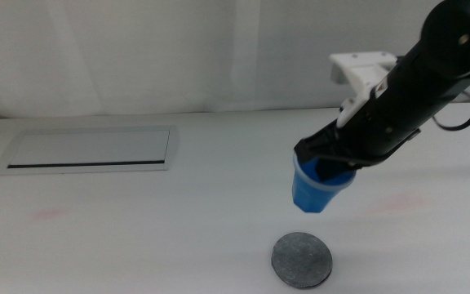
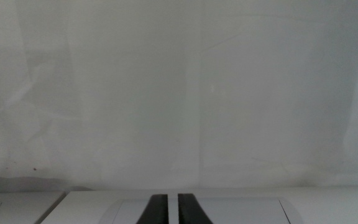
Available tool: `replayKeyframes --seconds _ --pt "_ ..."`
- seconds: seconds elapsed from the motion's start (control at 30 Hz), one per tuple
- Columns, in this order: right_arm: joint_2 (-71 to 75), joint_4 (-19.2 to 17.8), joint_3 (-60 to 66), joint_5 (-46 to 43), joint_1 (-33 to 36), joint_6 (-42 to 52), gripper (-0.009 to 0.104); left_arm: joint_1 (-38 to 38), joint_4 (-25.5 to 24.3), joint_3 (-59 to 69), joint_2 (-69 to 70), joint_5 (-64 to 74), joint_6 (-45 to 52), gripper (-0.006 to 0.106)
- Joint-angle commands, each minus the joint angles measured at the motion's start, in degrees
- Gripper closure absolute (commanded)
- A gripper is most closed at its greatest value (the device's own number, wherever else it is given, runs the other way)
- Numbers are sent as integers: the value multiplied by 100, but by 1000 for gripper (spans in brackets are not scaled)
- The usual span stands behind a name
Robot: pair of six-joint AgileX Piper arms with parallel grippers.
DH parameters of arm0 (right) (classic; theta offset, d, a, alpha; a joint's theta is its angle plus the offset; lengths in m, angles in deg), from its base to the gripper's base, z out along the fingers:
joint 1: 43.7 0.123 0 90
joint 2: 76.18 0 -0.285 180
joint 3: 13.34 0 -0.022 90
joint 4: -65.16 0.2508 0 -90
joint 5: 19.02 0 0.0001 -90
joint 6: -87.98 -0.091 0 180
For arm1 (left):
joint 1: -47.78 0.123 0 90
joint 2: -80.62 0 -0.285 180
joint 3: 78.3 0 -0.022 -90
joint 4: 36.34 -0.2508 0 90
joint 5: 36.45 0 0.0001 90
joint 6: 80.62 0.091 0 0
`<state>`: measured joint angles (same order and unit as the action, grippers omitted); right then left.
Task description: Place an empty cup on a cup mat.
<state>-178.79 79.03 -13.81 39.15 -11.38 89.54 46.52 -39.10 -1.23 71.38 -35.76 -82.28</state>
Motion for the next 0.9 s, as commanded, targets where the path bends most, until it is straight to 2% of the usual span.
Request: replayKeyframes --seconds 0.0,0.13,0.37,0.87 --pt "-114 -128 124 -202 108 -11 97 14 15 217 27 1 -30 103" --pt "-240 -109 488 -568 191 -11 97 14 15 217 27 1 -30 103" --pt "-397 134 1063 -1148 200 -11 97 14 15 217 27 1 -30 103" --pt "-1144 325 1159 -1332 275 0 97 14 15 217 27 1 -30 103"
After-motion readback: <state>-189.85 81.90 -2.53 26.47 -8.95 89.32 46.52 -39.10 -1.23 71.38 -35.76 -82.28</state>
